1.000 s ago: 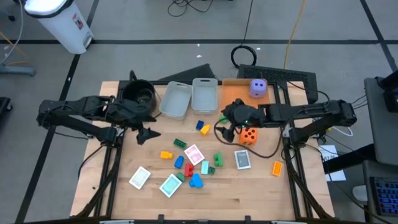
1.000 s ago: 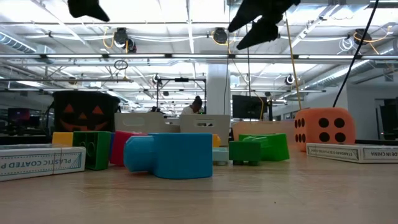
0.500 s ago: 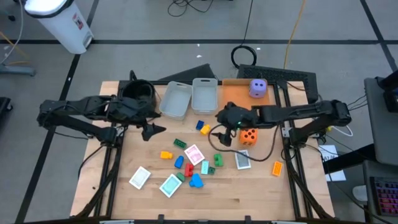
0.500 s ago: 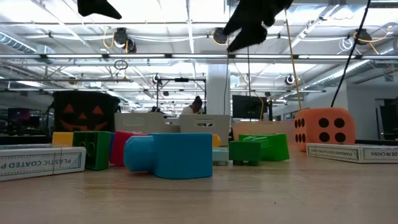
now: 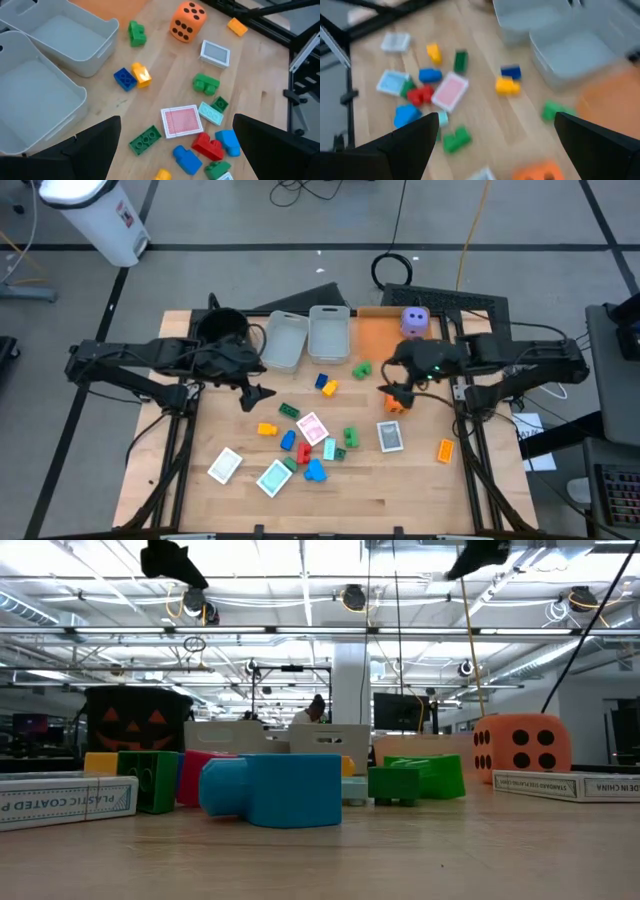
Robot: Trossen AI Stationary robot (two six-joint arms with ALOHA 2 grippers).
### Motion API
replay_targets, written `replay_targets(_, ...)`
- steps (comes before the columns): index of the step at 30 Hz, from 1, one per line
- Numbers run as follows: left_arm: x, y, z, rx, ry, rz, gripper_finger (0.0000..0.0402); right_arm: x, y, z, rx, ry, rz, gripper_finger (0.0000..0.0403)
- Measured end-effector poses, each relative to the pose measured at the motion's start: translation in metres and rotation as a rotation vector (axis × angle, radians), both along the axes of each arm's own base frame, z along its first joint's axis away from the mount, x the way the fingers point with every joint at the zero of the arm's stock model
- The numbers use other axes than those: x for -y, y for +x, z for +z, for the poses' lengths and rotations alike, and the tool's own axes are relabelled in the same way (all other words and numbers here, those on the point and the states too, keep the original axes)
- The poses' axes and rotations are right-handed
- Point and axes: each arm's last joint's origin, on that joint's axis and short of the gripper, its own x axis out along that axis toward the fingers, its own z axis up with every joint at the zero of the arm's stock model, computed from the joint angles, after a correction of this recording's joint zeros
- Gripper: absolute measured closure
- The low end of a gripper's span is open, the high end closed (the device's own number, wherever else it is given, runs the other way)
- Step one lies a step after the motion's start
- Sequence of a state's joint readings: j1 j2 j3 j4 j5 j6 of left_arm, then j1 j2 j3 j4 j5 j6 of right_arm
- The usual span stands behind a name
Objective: Pick & Place Toys
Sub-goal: Put the yellow game piece into the left gray bin
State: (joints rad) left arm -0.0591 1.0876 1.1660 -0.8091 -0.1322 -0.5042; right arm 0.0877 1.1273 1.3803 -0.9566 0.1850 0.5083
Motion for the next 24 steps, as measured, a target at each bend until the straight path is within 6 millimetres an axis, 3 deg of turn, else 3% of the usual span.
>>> replay_targets(6,-0.007,0.0,0.0,-0.005,0.03,0.007,0.0011,-0.018,-0.021,0.013,-0.252,0.088,-0.086,0.0009)
replay_targets(13,-0.016,0.0,0.0,-0.006,0.041,0.041,0.0011,-0.049,-0.023,-0.003,-0.555,0.328,-0.275,0.0009)
replay_targets(18,-0.022,-0.001,0.0,-0.009,0.06,0.05,0.0011,-0.081,-0.02,-0.015,-0.614,0.389,-0.387,0.0009)
replay_targets(24,-0.027,-0.001,0.001,-0.004,0.062,0.074,0.0011,-0.108,-0.03,-0.026,-0.643,0.439,-0.564,0.0009)
